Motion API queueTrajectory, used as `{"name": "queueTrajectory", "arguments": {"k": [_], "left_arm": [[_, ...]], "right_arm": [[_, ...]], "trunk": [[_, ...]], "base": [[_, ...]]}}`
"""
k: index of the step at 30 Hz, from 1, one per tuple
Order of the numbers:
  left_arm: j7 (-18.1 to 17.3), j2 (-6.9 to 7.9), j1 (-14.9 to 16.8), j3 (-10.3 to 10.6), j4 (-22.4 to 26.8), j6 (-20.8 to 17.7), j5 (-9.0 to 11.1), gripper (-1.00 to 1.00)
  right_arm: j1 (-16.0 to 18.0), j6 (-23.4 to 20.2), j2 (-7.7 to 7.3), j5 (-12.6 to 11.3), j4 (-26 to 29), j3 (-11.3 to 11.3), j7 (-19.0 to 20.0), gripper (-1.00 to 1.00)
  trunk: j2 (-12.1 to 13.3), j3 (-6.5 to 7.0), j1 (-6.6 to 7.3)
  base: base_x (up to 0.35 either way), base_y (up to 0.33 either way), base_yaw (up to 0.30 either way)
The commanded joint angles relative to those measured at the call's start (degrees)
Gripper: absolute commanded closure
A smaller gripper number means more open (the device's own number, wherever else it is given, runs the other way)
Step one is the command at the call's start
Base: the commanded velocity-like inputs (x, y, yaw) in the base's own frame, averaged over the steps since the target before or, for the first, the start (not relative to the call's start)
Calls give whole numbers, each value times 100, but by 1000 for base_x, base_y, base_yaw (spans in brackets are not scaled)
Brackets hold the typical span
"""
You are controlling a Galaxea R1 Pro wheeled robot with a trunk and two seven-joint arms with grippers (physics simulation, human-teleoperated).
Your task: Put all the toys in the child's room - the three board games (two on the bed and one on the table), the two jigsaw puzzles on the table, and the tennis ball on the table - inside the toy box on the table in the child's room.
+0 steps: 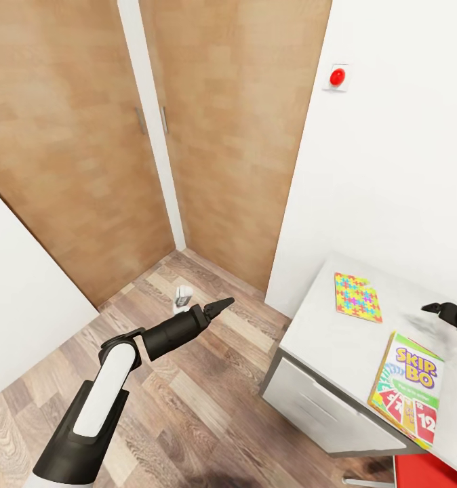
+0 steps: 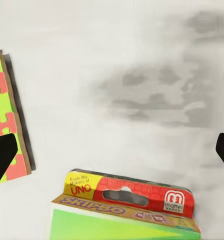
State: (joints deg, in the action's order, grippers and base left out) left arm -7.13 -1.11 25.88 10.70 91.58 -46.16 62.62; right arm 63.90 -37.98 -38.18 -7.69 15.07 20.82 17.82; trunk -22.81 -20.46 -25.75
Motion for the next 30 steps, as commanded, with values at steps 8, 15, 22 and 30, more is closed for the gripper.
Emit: {"name": "queueTrajectory", "arguments": {"k": [8,15,22,30], "left_arm": [[-23,-3,5,-6,3,-24,-14,-100],[-24,-3,5,-6,7,-24,-13,-100],[-25,-3,5,-6,8,-24,-14,-100],[-24,-3,5,-6,9,-24,-15,-100]], "right_arm": [[43,-29,197,-28,4,1,-451,-100],[55,-10,344,20,-2,-16,-619,-100],[54,30,440,33,1,-29,-637,-100],[53,123,466,34,12,-32,-604,-100]], "trunk": [[-10,-10,-3],[-10,-10,-3],[-10,-10,-3],[-10,-15,-3]], "base": [[2,0,0],[0,0,0],[0,0,0],[0,0,0]]}}
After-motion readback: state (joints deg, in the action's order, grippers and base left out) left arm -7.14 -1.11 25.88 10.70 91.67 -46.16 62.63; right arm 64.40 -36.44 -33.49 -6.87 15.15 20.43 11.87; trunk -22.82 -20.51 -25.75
